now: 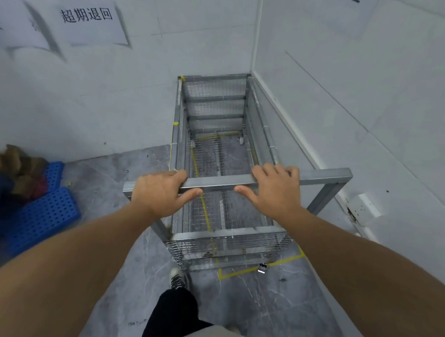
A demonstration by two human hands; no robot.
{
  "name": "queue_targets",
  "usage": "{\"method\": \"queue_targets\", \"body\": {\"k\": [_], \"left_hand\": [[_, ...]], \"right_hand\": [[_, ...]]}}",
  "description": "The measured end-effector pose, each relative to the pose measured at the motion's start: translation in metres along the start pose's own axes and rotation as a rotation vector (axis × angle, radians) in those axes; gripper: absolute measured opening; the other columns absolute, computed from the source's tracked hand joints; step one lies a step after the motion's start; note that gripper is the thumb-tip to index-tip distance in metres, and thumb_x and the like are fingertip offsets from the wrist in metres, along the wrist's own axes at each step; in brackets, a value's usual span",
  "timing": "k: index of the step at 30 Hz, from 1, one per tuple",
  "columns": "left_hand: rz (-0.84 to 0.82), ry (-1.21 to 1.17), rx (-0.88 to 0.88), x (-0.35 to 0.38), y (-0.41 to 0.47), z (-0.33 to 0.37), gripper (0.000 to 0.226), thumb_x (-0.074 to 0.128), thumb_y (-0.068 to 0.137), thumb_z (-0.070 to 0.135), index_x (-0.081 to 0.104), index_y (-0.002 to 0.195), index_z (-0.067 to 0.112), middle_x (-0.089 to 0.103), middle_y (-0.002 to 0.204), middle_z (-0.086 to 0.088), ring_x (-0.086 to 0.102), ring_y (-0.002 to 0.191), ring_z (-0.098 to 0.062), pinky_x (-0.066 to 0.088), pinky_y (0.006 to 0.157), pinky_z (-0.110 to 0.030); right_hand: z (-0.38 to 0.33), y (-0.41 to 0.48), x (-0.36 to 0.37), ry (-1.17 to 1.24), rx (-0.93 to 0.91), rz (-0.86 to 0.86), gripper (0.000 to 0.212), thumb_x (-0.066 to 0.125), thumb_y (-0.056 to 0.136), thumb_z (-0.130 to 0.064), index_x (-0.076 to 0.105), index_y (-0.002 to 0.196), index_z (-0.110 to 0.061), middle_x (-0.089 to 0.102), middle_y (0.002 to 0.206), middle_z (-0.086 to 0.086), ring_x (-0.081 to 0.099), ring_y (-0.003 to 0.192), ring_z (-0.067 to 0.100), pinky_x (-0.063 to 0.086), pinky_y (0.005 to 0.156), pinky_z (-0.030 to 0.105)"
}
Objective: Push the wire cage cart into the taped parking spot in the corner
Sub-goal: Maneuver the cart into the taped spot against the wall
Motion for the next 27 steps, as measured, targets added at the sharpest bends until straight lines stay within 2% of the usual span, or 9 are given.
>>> {"method": "queue_targets", "body": {"k": [8, 12, 14, 18, 20, 22, 27], "left_hand": [[-0.014, -0.015, 0.02, 0.003, 0.001, -0.003, 0.055, 0.016, 0.085, 0.079, 0.04, 0.082, 0.029, 0.054, 0.067, 0.008, 0.054, 0.058, -0.015, 0.042, 0.048, -0.027], [-0.048, -0.034, 0.03, 0.008, 0.002, -0.004, 0.057, 0.015, 0.085, 0.08, 0.04, 0.085, 0.029, 0.052, 0.067, 0.008, 0.053, 0.059, -0.016, 0.039, 0.048, -0.028], [-0.046, -0.027, 0.034, 0.007, 0.002, -0.004, 0.056, 0.014, 0.085, 0.08, 0.037, 0.084, 0.029, 0.051, 0.067, 0.008, 0.051, 0.059, -0.017, 0.038, 0.048, -0.029], [-0.101, -0.053, 0.033, 0.01, 0.004, -0.005, 0.054, 0.017, 0.086, 0.078, 0.037, 0.085, 0.028, 0.048, 0.068, 0.009, 0.052, 0.061, -0.018, 0.045, 0.053, -0.033], [-0.107, -0.111, 0.072, 0.009, 0.004, -0.007, 0.052, 0.022, 0.088, 0.074, 0.04, 0.087, 0.026, 0.047, 0.069, 0.008, 0.054, 0.065, -0.021, 0.046, 0.058, -0.035], [-0.126, -0.172, 0.136, 0.01, 0.0, -0.009, 0.049, 0.03, 0.09, 0.069, 0.045, 0.092, 0.023, 0.05, 0.078, 0.006, 0.057, 0.073, -0.023, 0.048, 0.061, -0.037], [-0.115, -0.148, 0.201, 0.009, -0.012, -0.034, 0.041, 0.035, 0.096, 0.058, 0.049, 0.109, 0.021, 0.058, 0.094, -0.003, 0.059, 0.08, -0.029, 0.051, 0.064, -0.042]], "right_hand": [[-0.001, -0.002, 0.001, -0.016, 0.01, 0.004, 0.073, 0.021, 0.088, -0.081, 0.058, 0.095, -0.019, 0.061, 0.087, 0.003, 0.054, 0.081, 0.027, 0.032, 0.082, 0.044], [-0.004, -0.004, 0.001, -0.019, 0.014, 0.063, 0.065, 0.033, 0.089, -0.078, 0.059, 0.094, -0.018, 0.061, 0.087, 0.005, 0.053, 0.08, 0.028, 0.034, 0.083, 0.045], [-0.002, -0.006, -0.001, -0.024, 0.039, 0.063, 0.067, 0.033, 0.089, -0.078, 0.061, 0.096, -0.018, 0.062, 0.09, 0.006, 0.053, 0.083, 0.028, 0.034, 0.085, 0.046], [-0.025, -0.004, -0.001, -0.001, 0.086, -0.087, 0.077, 0.02, 0.087, -0.082, 0.06, 0.109, -0.02, 0.06, 0.106, 0.006, 0.053, 0.099, 0.03, 0.026, 0.098, 0.051], [-0.065, 0.004, 0.001, 0.041, 0.066, -0.155, 0.072, 0.02, 0.088, -0.079, 0.058, 0.113, -0.023, 0.061, 0.11, 0.002, 0.053, 0.105, 0.028, 0.025, 0.099, 0.052], [-0.096, 0.01, 0.002, 0.065, 0.062, -0.144, 0.065, 0.021, 0.09, -0.072, 0.059, 0.11, -0.023, 0.063, 0.109, 0.001, 0.054, 0.104, 0.027, 0.027, 0.097, 0.051], [-0.093, 0.009, 0.008, 0.076, 0.032, -0.219, 0.051, 0.03, 0.097, -0.065, 0.054, 0.122, -0.028, 0.058, 0.12, -0.001, 0.05, 0.114, 0.026, 0.023, 0.102, 0.048]]}}
Point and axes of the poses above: each hand's wrist, its own y-axis towards the middle knuckle, its own x-axis out of the palm, z = x × y, the point moved 8 cm from there along y, towards the middle knuckle
